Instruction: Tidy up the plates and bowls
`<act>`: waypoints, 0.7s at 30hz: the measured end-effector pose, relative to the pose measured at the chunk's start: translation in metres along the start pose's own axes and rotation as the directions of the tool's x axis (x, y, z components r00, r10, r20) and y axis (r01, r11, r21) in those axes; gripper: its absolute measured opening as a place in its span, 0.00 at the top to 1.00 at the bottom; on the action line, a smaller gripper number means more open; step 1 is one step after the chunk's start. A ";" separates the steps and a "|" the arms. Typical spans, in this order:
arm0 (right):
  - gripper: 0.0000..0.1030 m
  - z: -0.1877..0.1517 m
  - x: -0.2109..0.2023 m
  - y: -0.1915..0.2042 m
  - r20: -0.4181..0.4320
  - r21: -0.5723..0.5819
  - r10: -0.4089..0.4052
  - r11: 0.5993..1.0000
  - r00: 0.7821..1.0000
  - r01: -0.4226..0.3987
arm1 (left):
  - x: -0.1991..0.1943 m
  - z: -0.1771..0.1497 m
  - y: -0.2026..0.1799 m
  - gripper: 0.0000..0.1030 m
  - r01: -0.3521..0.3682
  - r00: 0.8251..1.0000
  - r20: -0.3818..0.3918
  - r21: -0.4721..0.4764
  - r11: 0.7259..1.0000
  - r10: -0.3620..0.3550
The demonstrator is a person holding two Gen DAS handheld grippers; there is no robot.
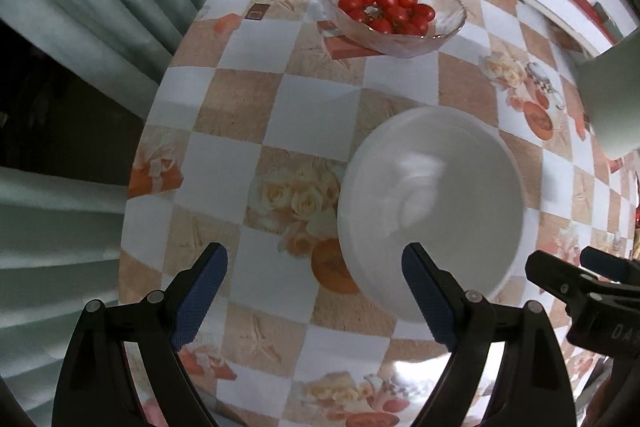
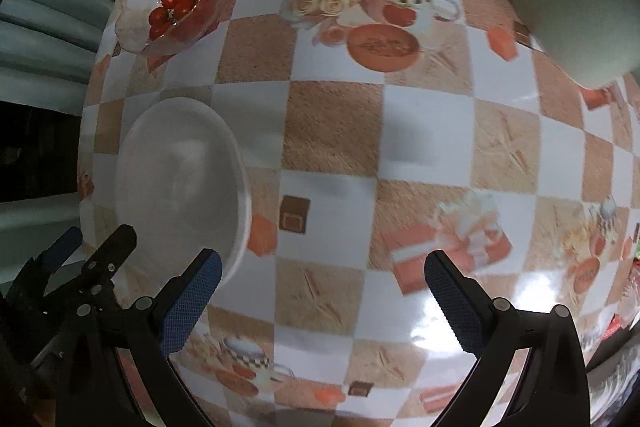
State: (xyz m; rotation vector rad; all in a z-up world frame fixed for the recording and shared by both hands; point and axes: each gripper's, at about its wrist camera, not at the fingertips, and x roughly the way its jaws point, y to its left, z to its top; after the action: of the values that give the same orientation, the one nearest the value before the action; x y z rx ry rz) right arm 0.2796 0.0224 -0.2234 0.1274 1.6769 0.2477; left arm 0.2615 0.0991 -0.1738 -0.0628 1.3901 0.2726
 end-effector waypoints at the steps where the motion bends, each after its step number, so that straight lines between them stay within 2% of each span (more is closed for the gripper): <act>1: 0.01 0.002 0.003 0.002 -0.003 -0.003 0.000 1.000 1.000 0.000 | 0.003 0.003 -0.001 0.12 -0.007 1.000 -0.002 0.008 1.000 0.007; 13: 0.01 0.019 0.036 0.023 -0.027 -0.015 -0.040 0.999 0.999 0.040 | 0.038 0.024 -0.008 0.12 -0.072 0.996 -0.039 0.067 0.995 0.075; 18: 0.01 0.020 0.050 0.030 -0.041 -0.039 -0.082 0.996 0.996 0.080 | 0.052 0.026 -0.005 0.11 -0.070 0.995 -0.067 0.057 0.996 0.074; 21: 0.01 0.020 0.054 0.033 -0.041 -0.026 -0.074 0.997 0.996 0.073 | 0.055 0.028 -0.002 0.11 -0.054 0.996 -0.068 0.044 0.998 0.057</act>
State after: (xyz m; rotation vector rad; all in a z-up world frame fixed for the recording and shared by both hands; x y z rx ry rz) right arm 0.2905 0.0683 -0.2701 0.0423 1.7161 0.2162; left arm 0.2970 0.1112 -0.2223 0.0014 1.4675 0.2889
